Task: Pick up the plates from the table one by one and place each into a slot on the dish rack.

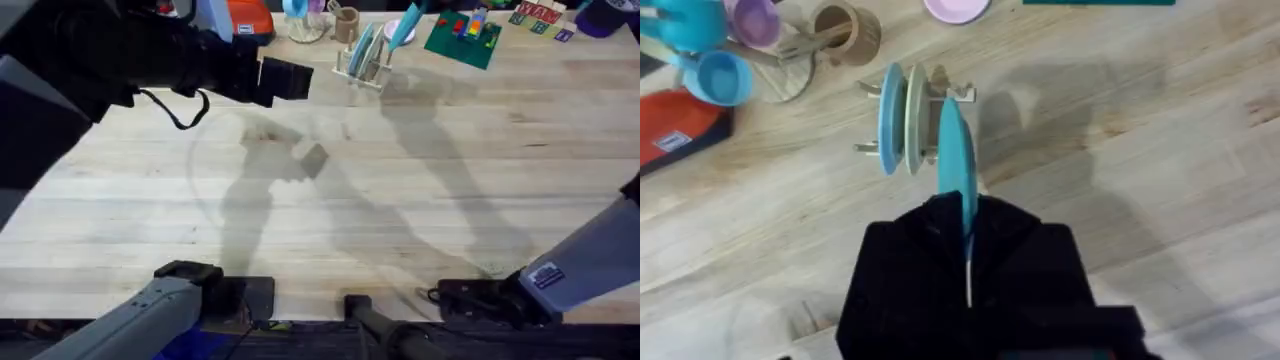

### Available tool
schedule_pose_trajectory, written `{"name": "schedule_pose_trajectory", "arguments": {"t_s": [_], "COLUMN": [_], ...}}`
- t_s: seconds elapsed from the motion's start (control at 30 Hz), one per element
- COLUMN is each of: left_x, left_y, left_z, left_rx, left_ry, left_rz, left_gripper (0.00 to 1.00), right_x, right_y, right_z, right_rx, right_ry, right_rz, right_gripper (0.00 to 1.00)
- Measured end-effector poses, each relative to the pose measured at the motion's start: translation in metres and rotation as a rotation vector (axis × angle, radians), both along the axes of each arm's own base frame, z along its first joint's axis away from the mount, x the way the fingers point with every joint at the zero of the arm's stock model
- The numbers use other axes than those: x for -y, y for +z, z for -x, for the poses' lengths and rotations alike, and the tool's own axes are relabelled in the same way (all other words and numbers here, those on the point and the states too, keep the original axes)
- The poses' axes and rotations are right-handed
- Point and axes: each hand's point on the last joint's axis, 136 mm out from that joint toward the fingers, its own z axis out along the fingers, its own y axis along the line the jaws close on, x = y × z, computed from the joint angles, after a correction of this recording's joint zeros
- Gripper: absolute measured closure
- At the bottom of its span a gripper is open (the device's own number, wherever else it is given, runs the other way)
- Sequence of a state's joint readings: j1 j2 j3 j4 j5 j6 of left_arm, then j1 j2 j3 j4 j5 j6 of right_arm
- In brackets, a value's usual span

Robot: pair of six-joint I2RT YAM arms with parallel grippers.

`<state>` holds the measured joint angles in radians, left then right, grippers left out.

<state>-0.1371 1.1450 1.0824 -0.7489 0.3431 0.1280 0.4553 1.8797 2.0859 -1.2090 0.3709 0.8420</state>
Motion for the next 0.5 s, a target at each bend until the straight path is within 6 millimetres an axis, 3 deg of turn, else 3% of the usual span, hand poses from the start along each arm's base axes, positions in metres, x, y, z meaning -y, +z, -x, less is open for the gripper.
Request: {"name": "schedule_pose_trajectory", "arguments": {"t_s": [0.23,0.5], "left_x": [0.0,0.0], "left_y": [0.0,0.0], "left_z": [0.0,0.0], "left_rx": [0.0,0.0], "left_ry": [0.0,0.0], "left_rz": [0.0,0.0], "left_gripper": [0.006,0.005], "right_x": [-0.006,-0.009], "right_y": [-0.028,-0.032], "right_z": [-0.011,-0.018], "right_rx": [-0.051,-0.035], "right_ry": [-0.019,-0.045], "right_rz": [0.014,-0.004], "right_gripper": [0.973,0.973]}}
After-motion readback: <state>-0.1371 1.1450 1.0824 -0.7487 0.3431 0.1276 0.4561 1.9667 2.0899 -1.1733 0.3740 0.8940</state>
